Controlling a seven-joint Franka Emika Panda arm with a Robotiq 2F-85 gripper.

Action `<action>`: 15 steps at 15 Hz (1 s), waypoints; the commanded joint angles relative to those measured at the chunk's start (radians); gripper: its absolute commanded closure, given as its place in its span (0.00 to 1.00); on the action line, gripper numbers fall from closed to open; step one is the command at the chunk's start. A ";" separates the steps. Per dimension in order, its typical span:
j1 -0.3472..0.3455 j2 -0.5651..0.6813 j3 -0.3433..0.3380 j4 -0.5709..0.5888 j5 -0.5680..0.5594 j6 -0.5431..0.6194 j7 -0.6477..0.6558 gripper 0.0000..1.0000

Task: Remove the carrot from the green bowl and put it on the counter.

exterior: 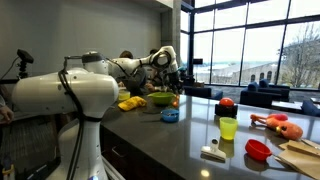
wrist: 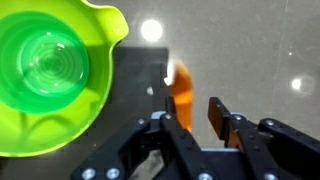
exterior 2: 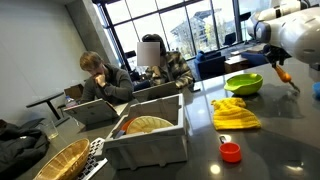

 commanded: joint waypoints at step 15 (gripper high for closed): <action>0.138 -0.363 0.136 0.100 -0.007 0.360 0.003 0.00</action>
